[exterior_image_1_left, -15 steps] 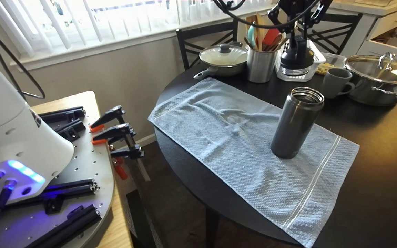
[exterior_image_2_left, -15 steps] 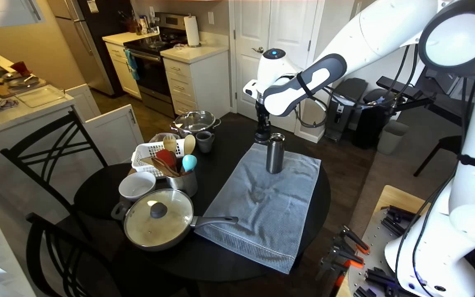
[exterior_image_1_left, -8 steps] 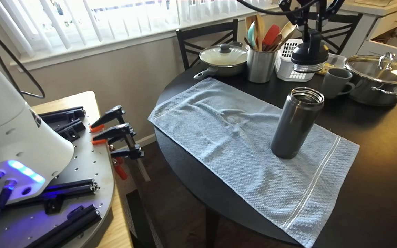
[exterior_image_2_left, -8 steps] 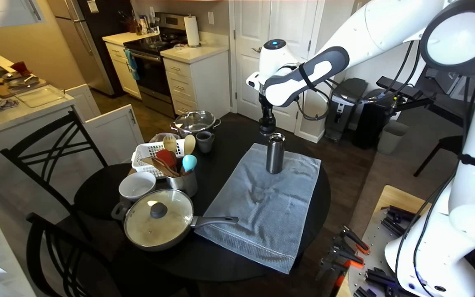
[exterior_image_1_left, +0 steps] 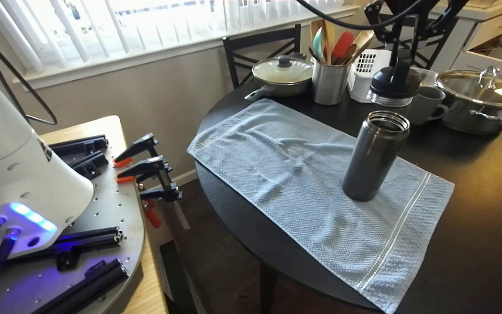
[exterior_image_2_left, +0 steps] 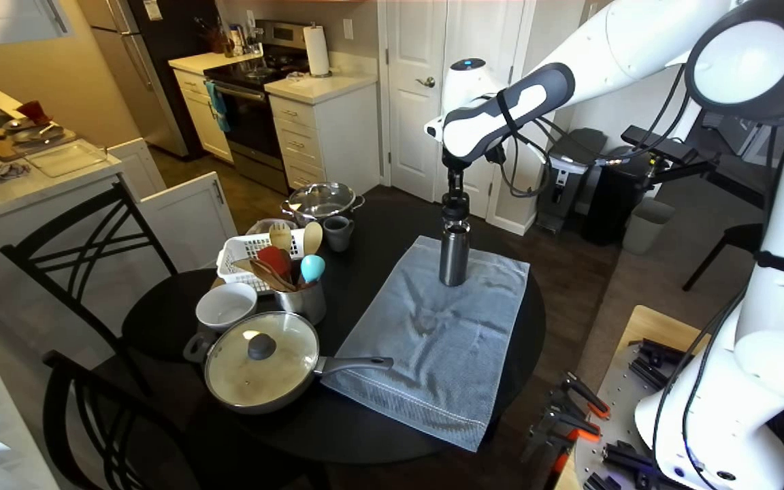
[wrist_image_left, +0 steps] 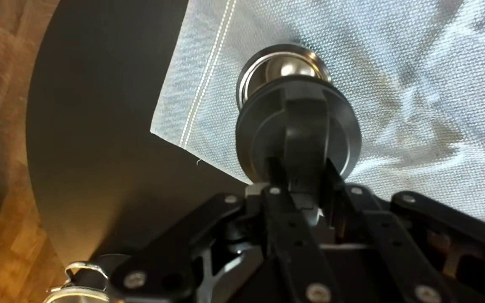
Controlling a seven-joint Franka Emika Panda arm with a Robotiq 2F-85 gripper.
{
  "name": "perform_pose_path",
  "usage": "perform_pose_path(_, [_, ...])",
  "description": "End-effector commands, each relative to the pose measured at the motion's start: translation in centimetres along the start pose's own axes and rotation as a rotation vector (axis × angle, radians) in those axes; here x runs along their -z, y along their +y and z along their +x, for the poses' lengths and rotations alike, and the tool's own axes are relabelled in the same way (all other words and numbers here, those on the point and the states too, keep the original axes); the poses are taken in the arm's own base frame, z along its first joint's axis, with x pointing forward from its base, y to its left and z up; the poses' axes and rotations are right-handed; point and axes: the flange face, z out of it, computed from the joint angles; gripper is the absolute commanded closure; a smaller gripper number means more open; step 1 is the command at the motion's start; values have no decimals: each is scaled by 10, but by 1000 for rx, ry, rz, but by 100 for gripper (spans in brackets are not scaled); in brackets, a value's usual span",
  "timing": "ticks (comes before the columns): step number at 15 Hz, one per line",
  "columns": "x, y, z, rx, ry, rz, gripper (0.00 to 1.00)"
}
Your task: Lift the black lid and use it to cover the bottle
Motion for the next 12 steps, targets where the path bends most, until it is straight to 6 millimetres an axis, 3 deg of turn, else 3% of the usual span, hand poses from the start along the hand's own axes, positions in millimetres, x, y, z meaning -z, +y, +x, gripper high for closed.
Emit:
perform_pose_path(1, [-5, 9, -11, -72, 14, 18, 93])
perform_pose_path(7, [-15, 16, -23, -150, 25, 44, 92])
perform_pose_path(12, [-22, 16, -20, -200, 61, 33, 93])
